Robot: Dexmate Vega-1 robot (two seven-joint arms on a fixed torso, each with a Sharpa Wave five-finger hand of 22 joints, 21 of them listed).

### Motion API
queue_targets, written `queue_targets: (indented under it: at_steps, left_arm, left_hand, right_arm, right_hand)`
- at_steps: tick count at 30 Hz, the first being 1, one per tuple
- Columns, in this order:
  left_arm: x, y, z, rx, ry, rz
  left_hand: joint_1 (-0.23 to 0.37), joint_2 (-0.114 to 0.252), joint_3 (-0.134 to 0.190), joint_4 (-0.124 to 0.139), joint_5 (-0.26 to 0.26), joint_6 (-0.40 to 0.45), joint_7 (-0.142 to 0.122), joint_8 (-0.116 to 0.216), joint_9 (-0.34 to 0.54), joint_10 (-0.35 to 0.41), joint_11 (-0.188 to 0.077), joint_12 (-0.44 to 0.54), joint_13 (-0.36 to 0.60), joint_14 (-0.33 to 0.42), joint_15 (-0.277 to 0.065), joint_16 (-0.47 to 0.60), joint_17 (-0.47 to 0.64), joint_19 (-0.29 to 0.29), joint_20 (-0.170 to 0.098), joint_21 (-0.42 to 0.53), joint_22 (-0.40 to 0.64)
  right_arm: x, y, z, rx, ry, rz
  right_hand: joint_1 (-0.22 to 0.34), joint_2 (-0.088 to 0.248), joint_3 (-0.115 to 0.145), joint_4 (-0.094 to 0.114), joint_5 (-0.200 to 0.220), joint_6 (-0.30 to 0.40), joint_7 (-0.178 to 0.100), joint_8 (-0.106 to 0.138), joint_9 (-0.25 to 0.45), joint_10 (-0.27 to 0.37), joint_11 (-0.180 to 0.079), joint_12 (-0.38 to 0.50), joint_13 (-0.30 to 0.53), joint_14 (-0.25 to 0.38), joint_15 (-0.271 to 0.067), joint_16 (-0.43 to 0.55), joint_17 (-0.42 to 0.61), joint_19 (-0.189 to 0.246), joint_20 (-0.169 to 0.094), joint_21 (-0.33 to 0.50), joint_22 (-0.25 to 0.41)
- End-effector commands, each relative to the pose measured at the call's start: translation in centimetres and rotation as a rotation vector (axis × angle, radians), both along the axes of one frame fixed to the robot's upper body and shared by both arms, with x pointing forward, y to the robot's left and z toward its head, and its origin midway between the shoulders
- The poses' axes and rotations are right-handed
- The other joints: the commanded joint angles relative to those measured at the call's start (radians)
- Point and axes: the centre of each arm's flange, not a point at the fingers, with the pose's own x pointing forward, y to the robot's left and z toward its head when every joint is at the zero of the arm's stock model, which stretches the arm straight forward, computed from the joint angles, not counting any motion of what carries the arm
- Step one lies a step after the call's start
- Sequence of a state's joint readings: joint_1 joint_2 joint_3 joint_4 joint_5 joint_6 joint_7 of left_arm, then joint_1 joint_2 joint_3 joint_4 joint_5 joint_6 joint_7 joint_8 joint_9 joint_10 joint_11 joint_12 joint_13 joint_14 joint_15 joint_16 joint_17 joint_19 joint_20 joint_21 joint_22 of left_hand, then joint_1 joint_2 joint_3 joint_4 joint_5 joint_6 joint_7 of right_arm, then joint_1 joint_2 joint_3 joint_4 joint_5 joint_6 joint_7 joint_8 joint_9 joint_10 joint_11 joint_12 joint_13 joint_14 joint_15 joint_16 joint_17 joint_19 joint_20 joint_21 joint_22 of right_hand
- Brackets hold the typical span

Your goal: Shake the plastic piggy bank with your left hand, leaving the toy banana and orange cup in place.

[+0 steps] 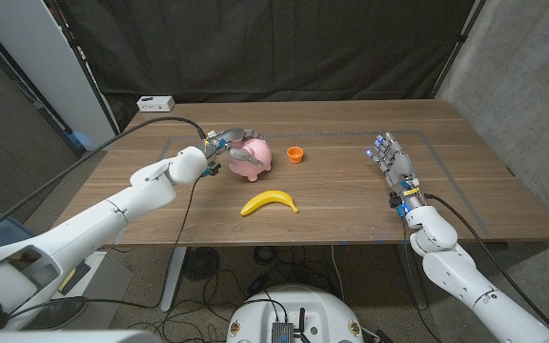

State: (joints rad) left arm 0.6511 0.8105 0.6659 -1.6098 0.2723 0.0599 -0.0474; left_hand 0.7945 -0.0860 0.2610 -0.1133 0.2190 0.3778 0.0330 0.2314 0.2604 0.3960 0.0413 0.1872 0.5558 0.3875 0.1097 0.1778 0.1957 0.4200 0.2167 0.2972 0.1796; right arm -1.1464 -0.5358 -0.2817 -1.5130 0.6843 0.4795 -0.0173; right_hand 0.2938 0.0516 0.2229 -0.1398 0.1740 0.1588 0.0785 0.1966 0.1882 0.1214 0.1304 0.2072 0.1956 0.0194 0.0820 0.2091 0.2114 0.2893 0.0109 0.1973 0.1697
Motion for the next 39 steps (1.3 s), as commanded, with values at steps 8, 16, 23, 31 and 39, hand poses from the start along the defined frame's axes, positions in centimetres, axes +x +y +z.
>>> queue_targets:
  at_steps: [8,16,23,31,39]
  left_arm:
    - [-0.7,-0.2,1.5,0.134,-0.012,0.002]
    - [-1.4,-0.4,2.3,0.143,-0.041,-0.001]
    - [-2.0,-0.4,3.0,0.141,-0.067,-0.006]
    - [-2.7,-0.3,3.5,0.129,-0.095,-0.012]
    - [-3.5,0.0,3.9,0.084,-0.138,-0.027]
  left_hand:
    - [-0.018,0.077,-0.024,0.053,-0.032,-0.174,0.025,-0.052,-0.046,-0.203,0.016,-0.007,-0.037,-0.191,0.036,-0.006,-0.008,-0.121,0.002,-0.082,0.007]
    - [-0.048,0.072,-0.036,0.059,-0.037,-0.195,0.03,-0.05,-0.053,-0.236,0.024,-0.003,-0.049,-0.226,0.043,-0.004,-0.009,-0.158,0.002,-0.097,0.008]
    - [-0.053,0.072,-0.038,0.057,-0.037,-0.207,0.031,-0.051,-0.055,-0.248,0.028,-0.002,-0.055,-0.239,0.047,-0.003,-0.01,-0.175,0.001,-0.103,0.008]
    - [-0.065,0.07,-0.044,0.059,-0.038,-0.225,0.034,-0.053,-0.057,-0.259,0.03,0.0,-0.061,-0.247,0.051,-0.001,-0.01,-0.188,0.002,-0.105,0.008]
    - [-0.078,0.068,-0.049,0.061,-0.04,-0.222,0.041,-0.047,-0.059,-0.254,0.037,0.007,-0.066,-0.245,0.052,0.004,-0.01,-0.196,0.002,-0.105,0.008]
  right_arm:
    - [0.3,-0.1,-0.2,0.006,0.006,-0.004]
    - [0.3,-0.2,-0.5,0.011,0.01,-0.004]
    - [0.3,-0.2,-0.5,0.012,0.008,-0.005]
    - [0.4,-0.2,-0.4,0.011,0.008,-0.005]
    - [0.3,-0.2,-0.4,0.013,0.007,-0.007]
  right_hand:
    - [0.012,0.001,-0.005,0.002,0.003,0.003,-0.001,-0.002,0.002,0.005,0.002,0.0,0.002,0.005,0.005,-0.001,0.002,0.004,0.009,-0.004,0.002]
    - [0.012,0.001,-0.005,0.002,0.003,0.002,0.0,-0.002,0.002,0.005,0.003,0.0,0.002,0.005,0.005,-0.001,0.002,0.004,0.009,-0.004,0.002]
    - [0.012,0.001,-0.006,0.002,0.003,0.003,0.0,-0.002,0.002,0.005,0.002,0.0,0.002,0.005,0.005,-0.001,0.002,0.004,0.008,-0.004,0.002]
    - [0.011,0.001,-0.006,0.002,0.003,0.003,-0.001,-0.002,0.002,0.005,0.003,0.0,0.002,0.004,0.007,-0.001,0.002,0.003,0.009,-0.004,0.002]
    - [0.011,0.0,-0.007,0.002,0.003,0.003,-0.001,-0.002,0.002,0.005,0.002,0.0,0.002,0.003,0.006,-0.002,0.002,0.003,0.01,-0.004,0.002]
